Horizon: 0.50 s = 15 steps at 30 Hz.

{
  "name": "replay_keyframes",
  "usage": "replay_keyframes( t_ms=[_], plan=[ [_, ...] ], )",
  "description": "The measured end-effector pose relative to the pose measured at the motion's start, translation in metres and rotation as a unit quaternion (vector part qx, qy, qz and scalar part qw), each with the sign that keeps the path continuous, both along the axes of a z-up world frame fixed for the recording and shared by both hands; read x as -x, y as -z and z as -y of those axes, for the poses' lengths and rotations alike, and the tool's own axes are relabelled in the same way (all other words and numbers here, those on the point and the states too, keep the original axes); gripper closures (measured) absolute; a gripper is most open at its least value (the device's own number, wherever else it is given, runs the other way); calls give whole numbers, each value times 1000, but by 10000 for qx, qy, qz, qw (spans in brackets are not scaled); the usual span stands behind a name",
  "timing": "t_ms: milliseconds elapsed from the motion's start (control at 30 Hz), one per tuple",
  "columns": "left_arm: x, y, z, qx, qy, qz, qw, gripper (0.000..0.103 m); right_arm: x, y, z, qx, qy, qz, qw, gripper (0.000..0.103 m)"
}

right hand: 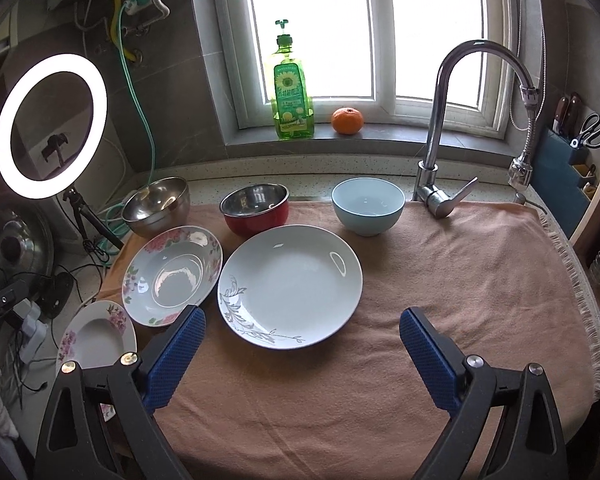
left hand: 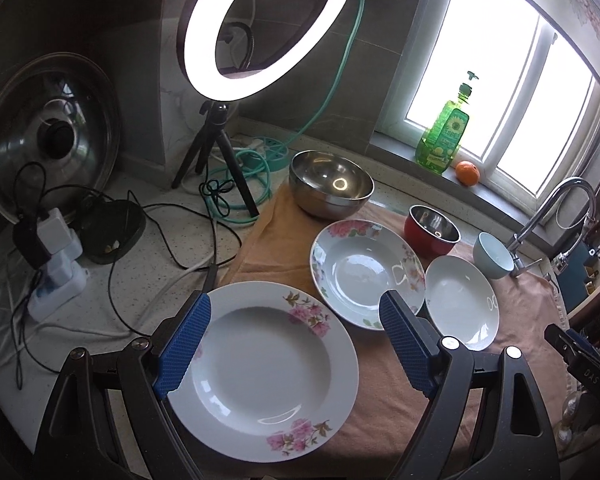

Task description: Organize plates and bowls

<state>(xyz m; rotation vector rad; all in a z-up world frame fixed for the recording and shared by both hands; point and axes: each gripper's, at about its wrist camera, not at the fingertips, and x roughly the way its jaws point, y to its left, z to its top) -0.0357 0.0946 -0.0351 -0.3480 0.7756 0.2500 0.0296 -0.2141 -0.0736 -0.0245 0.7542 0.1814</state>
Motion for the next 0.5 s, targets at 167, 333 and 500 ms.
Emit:
replay_keyframes(
  t_ms=[167,333,500],
  plan=[
    [7,15,-26,170,-174,-247,9994,25,-2,18,-20,-76,-280,-311,9991,21],
    [12,29,-49,323,-268,-500,9979,31,-4,37,-42,-299,-588,-721,9952,34],
    [11,45,-73,554,-242,-712,9956,41,-6,56,-64,-491,-818,-1115,9892,49]
  ],
)
